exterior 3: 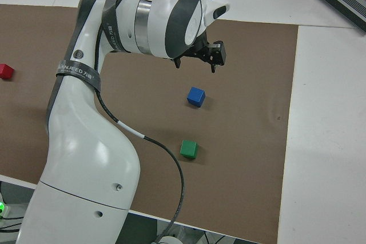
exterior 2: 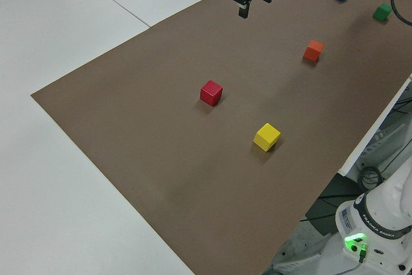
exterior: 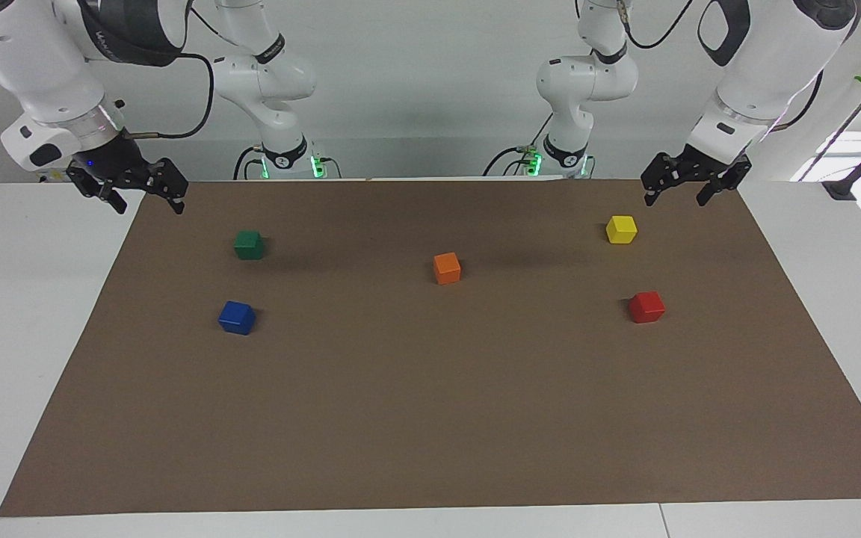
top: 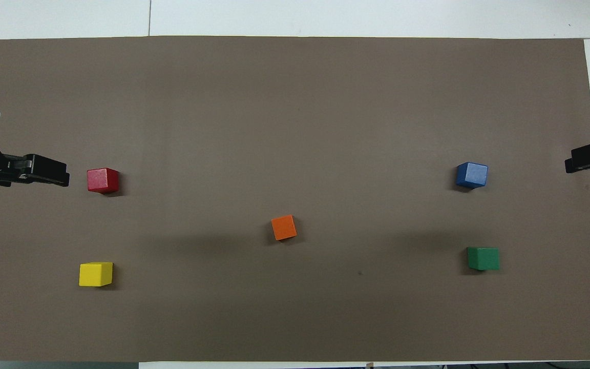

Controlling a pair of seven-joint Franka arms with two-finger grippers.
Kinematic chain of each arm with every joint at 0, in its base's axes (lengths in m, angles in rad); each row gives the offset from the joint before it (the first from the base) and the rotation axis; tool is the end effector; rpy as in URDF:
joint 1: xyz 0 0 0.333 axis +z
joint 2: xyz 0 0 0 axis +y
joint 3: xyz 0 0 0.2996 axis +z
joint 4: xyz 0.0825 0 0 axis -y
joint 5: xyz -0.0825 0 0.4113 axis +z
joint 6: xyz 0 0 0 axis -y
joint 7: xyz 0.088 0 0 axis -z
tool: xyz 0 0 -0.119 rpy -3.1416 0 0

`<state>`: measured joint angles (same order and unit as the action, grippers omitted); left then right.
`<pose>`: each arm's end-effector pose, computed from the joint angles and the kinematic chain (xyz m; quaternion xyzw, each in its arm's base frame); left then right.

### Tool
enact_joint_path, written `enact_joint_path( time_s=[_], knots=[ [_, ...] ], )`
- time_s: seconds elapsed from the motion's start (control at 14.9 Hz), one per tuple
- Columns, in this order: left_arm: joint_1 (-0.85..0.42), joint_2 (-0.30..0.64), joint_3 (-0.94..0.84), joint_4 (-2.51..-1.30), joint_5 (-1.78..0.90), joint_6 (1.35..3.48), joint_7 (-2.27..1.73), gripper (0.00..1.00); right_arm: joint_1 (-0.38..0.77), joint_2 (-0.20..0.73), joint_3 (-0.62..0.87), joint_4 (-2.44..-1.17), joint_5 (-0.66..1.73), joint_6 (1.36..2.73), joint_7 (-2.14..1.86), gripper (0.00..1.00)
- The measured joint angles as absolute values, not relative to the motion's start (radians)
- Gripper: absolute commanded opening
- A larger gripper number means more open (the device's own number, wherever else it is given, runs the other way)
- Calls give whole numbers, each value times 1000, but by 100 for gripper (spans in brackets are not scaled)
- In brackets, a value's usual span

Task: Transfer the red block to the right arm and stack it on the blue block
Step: 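Reach the left gripper down onto the red cube and grasp it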

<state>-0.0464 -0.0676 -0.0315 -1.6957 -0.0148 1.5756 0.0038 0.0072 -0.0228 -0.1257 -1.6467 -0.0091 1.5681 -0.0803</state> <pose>0.5572 -0.0457 0.5728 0.9988 -0.0405 -0.0265 0.0054 0.5678 -0.0694 0.5711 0.9994 -0.0189 -0.0282 0.0003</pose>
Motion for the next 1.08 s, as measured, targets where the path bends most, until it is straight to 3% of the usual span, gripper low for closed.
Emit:
enact_joint_path(
  time_s=[0.4, 0.88, 1.08],
  knots=[
    [-46, -68, -31, -1723, -14, 1645, 7, 100, 6, -23, -127, -1647, -9, 1568, -80, 100],
    [33, -27, -15, -2043, 10, 2115, 16, 100, 6, -24, -128, -1652, -9, 1568, -143, 100],
    [49, 37, -15, -2087, 10, 2226, 19, 100, 3, -33, -129, -1674, 38, 1568, -163, 100]
  ],
)
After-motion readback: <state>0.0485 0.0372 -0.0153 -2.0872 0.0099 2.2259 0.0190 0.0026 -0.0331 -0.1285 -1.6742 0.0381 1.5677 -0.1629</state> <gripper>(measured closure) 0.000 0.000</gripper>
